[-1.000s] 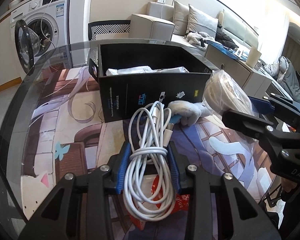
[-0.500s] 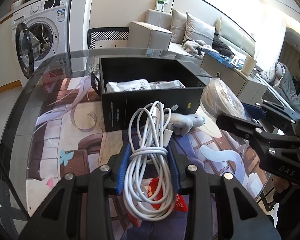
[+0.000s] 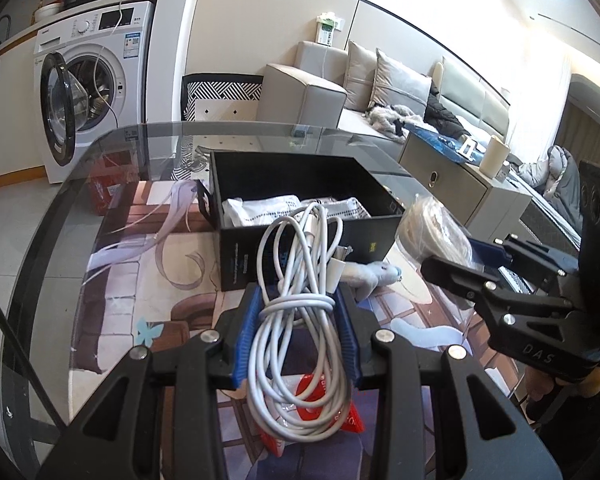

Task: Organize soft objects
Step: 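Carry the white cable and rope bag over the black box with both tools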

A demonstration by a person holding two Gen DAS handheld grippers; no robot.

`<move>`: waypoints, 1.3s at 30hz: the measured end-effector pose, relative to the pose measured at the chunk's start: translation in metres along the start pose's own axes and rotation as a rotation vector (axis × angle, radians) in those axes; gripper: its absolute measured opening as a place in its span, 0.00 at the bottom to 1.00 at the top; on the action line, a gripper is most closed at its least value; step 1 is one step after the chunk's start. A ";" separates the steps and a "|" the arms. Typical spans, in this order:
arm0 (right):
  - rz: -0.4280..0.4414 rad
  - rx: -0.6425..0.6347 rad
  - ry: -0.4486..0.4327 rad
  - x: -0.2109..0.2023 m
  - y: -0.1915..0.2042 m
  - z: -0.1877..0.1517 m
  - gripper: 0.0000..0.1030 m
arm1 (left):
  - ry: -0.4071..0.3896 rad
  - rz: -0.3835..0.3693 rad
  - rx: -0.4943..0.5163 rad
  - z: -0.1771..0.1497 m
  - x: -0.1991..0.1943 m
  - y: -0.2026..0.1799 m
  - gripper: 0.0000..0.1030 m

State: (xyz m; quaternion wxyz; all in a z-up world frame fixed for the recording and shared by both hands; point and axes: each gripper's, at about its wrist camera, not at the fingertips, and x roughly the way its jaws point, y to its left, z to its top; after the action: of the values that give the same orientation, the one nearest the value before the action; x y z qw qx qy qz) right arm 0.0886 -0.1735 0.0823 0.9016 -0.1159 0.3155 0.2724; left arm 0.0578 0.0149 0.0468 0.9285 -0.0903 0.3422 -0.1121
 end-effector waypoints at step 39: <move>0.003 0.167 -0.013 0.070 -0.036 0.057 0.40 | -0.029 -0.035 -0.112 0.085 0.059 0.028 0.34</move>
State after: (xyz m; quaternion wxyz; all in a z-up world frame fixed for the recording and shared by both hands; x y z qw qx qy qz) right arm 0.1835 -0.1517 0.0835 0.9097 -0.0382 0.3313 0.2474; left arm 0.1614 0.0334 0.0675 0.9248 -0.1497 0.3329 -0.1076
